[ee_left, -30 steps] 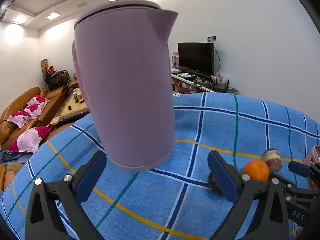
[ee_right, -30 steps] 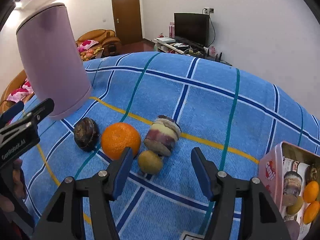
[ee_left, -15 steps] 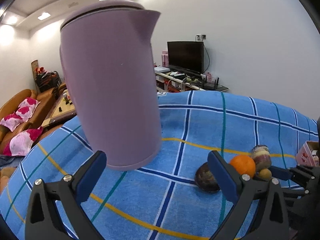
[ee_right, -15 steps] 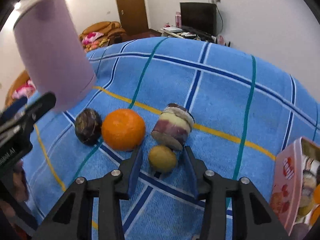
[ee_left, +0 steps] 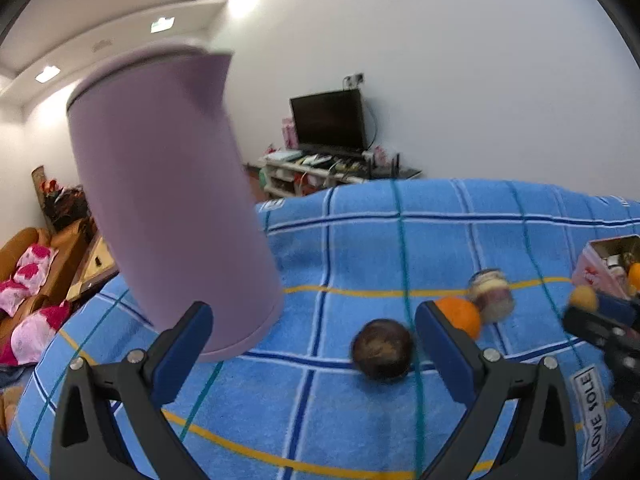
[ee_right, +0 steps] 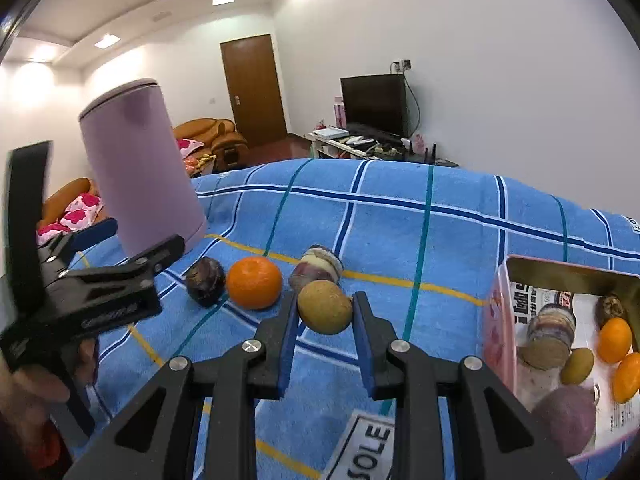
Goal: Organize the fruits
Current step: 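Grasp a small yellow fruit with the right tool while the left tool approaches a dark mangosteen, then grasp the dark mangosteen with the left tool while the right tool lifts the yellow fruit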
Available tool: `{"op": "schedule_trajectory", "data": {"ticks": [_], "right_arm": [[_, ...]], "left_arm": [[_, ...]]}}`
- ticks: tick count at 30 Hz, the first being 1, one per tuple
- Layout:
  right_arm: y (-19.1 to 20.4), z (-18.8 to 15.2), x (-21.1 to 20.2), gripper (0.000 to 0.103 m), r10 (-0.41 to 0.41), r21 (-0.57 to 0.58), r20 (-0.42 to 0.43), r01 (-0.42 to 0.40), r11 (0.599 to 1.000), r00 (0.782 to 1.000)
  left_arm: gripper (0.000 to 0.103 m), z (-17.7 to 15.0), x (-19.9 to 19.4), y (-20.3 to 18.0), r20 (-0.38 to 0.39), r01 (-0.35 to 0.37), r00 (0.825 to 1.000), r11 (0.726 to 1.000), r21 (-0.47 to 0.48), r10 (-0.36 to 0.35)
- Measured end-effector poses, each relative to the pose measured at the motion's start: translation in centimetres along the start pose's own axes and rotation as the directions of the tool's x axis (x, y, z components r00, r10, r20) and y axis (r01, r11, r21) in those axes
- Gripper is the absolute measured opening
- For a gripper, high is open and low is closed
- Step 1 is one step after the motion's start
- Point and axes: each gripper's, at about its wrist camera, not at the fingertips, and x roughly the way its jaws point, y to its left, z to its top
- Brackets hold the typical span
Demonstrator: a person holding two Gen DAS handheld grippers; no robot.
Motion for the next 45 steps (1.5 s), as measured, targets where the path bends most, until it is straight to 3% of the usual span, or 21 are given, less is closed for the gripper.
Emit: {"op": "schedule_trajectory", "data": {"ticks": [2, 4, 6, 7, 10, 14, 17, 19, 23, 26, 30, 33, 35, 39, 45], "right_arm": [[0.1, -0.1, -0.2, 0.028, 0.009, -0.001, 0.002, -0.009, 1.000, 1.000], [0.5, -0.1, -0.1, 0.028, 0.015, -0.006, -0.003, -0.015, 1.000, 1.000], [0.6, -0.3, 0.1, 0.028, 0.025, -0.007, -0.011, -0.025, 1.000, 1.000], [0.5, -0.3, 0.1, 0.028, 0.029, -0.006, -0.013, -0.029, 1.000, 0.999], [0.4, -0.4, 0.3, 0.029, 0.040, 0.003, -0.018, -0.040, 0.999, 0.999], [0.4, -0.5, 0.8, 0.029, 0.055, 0.019, -0.034, -0.055, 0.998, 0.998], [0.4, -0.5, 0.9, 0.029, 0.062, 0.022, -0.039, -0.061, 0.998, 0.997], [0.4, -0.5, 1.0, 0.029, 0.064, 0.023, -0.043, -0.063, 0.998, 0.997], [0.4, -0.6, 1.2, 0.029, 0.069, 0.024, -0.051, -0.068, 0.997, 0.996], [0.5, -0.6, 1.1, 0.029, 0.063, 0.021, -0.044, -0.062, 0.998, 0.997], [0.5, -0.6, 0.6, 0.029, 0.048, 0.018, -0.012, -0.048, 0.999, 0.999], [1.0, -0.5, -0.3, 0.029, 0.019, -0.014, 0.041, -0.018, 1.000, 0.999], [1.4, -0.4, -1.0, 0.029, -0.015, -0.048, 0.092, 0.020, 0.999, 0.996], [2.1, -0.4, -2.1, 0.029, -0.072, -0.091, 0.168, 0.088, 0.992, 0.983], [2.3, -0.5, -2.4, 0.029, -0.081, -0.095, 0.179, 0.099, 0.991, 0.981]], "left_arm": [[0.101, -0.3, 0.8, 1.2, -0.040, -0.001, 0.999, 0.999, -0.054, -0.002], [0.094, -0.5, 1.5, 2.0, -0.076, 0.064, 0.995, 0.994, -0.093, -0.072], [0.092, -0.8, 1.6, 1.7, -0.112, 0.160, 0.980, 0.985, -0.067, -0.167], [0.092, -1.0, 1.6, 1.1, -0.117, 0.173, 0.977, 0.984, -0.033, -0.176], [0.092, -1.4, 1.8, -0.7, -0.132, 0.149, 0.981, 0.987, 0.060, -0.140], [0.092, -0.9, 3.1, -1.6, -0.168, 0.167, 0.973, 0.985, 0.049, -0.157], [0.091, -0.3, 4.3, -2.1, -0.193, 0.121, 0.975, 0.991, 0.051, -0.109], [0.089, -0.4, 4.9, -2.7, -0.228, 0.137, 0.966, 0.988, 0.064, -0.120], [0.066, -0.7, 6.0, -2.7, -0.295, 0.142, 0.948, 0.988, 0.053, -0.121], [0.045, -0.6, 6.0, -2.0, -0.294, 0.179, 0.941, 0.984, 0.004, -0.170], [0.045, -0.5, 5.0, -1.8, -0.252, 0.144, 0.957, 0.989, -0.005, -0.141], [0.045, -0.4, 2.4, -1.6, -0.132, 0.072, 0.989, 0.997, 0.002, -0.071], [0.045, -0.5, 0.5, -1.7, -0.057, 0.033, 0.998, 0.999, -0.008, -0.034], [0.045, -0.9, -1.8, -2.4, -0.003, 0.020, 1.000, 0.999, -0.031, -0.020], [0.045, -0.8, -2.6, -3.6, 0.031, 0.018, 0.999, 1.000, -0.006, -0.018]]}}
